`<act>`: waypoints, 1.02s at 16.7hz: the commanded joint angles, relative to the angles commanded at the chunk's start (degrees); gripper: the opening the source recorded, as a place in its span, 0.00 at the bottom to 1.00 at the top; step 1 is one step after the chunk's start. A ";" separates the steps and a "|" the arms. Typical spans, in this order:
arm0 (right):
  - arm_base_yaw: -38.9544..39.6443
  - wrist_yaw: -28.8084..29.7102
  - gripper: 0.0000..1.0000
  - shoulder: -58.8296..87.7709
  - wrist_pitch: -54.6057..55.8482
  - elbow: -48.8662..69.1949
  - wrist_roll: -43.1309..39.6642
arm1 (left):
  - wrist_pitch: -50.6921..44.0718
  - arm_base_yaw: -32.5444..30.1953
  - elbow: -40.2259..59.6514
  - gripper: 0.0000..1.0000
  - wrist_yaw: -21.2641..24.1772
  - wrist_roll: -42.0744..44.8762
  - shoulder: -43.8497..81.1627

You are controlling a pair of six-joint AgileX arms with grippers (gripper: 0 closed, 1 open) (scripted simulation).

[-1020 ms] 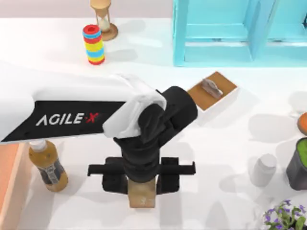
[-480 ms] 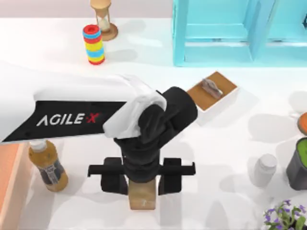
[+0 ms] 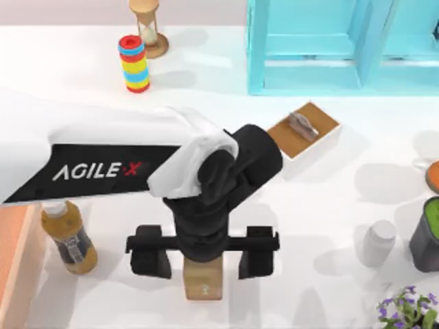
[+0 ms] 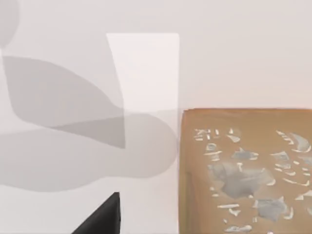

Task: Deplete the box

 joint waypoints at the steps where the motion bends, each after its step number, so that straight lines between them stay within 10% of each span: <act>1: 0.00 0.00 1.00 0.00 0.00 0.00 0.00 | 0.00 0.00 0.00 1.00 0.00 0.00 0.00; 17: 0.00 0.00 1.00 0.00 0.00 0.00 0.00 | -17.45 -0.09 12.09 1.00 -0.03 -0.22 -5.39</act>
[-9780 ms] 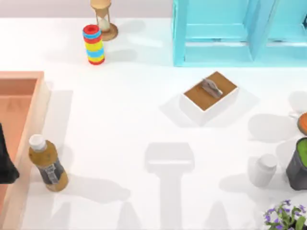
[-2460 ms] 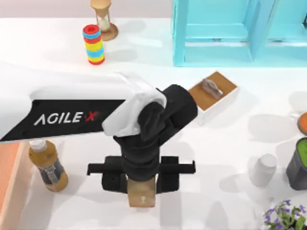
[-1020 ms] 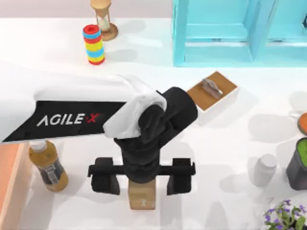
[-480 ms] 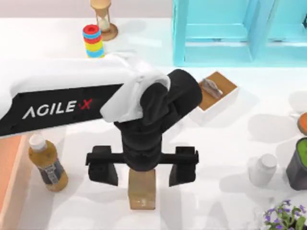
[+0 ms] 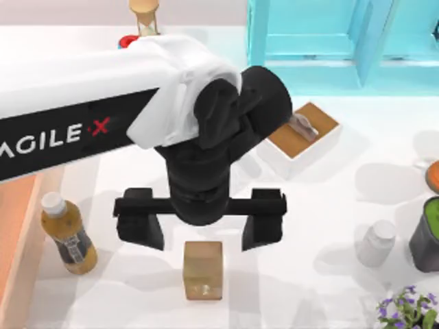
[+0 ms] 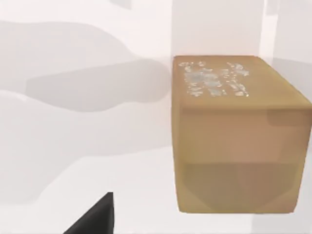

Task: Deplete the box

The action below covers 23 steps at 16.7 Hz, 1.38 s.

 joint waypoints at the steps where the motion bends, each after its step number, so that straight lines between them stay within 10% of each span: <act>1: 0.00 0.00 1.00 0.00 0.00 0.00 0.00 | 0.16 0.07 -0.15 1.00 0.00 0.00 0.23; 6: 0.00 0.00 1.00 0.00 0.00 0.00 0.00 | -1.36 6.13 2.77 1.00 -0.01 6.06 1.55; 17: 0.00 0.00 1.00 0.00 0.00 0.00 0.00 | -9.66 51.56 15.56 1.00 -0.12 52.12 6.30; 23: 0.00 0.00 1.00 0.00 0.00 0.00 0.00 | -11.24 61.10 17.89 1.00 -0.15 61.65 6.53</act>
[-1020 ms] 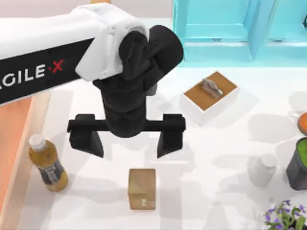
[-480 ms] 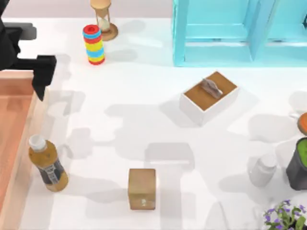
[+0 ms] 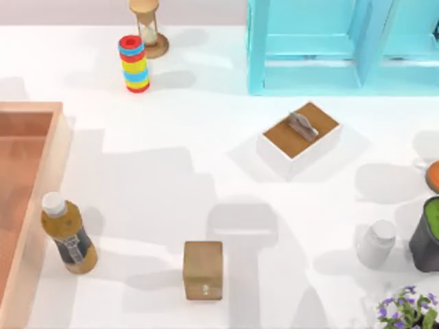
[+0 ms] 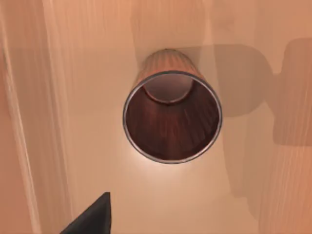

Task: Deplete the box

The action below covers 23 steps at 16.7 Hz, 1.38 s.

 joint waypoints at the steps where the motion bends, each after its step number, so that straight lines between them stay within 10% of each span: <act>1: 0.00 0.00 1.00 0.00 0.00 0.00 0.00 | 0.00 0.00 0.00 1.00 0.00 0.00 0.00; 20: 0.00 0.00 1.00 0.00 0.00 0.00 0.00 | 21.65 0.26 -18.18 1.00 0.02 0.31 3.47; 23: 0.00 0.00 1.00 0.00 0.00 0.00 0.00 | 21.65 0.26 -18.18 0.77 0.02 0.31 3.47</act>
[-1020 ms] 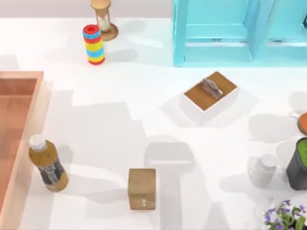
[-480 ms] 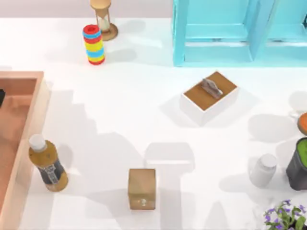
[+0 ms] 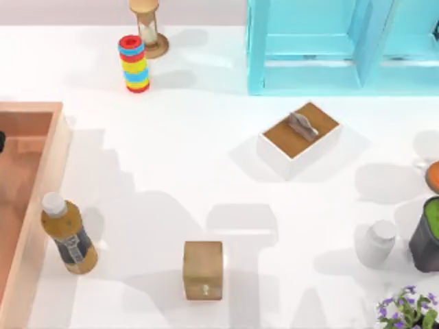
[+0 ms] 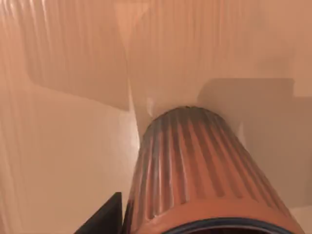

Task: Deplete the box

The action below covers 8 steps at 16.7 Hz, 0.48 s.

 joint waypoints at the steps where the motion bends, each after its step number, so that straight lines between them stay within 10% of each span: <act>1: 0.00 0.00 1.00 0.00 0.00 0.00 0.00 | 0.00 0.00 0.00 0.70 0.00 0.00 0.00; 8: 0.00 0.00 1.00 0.00 0.00 0.00 0.00 | 0.00 0.00 0.00 0.17 0.00 0.00 0.00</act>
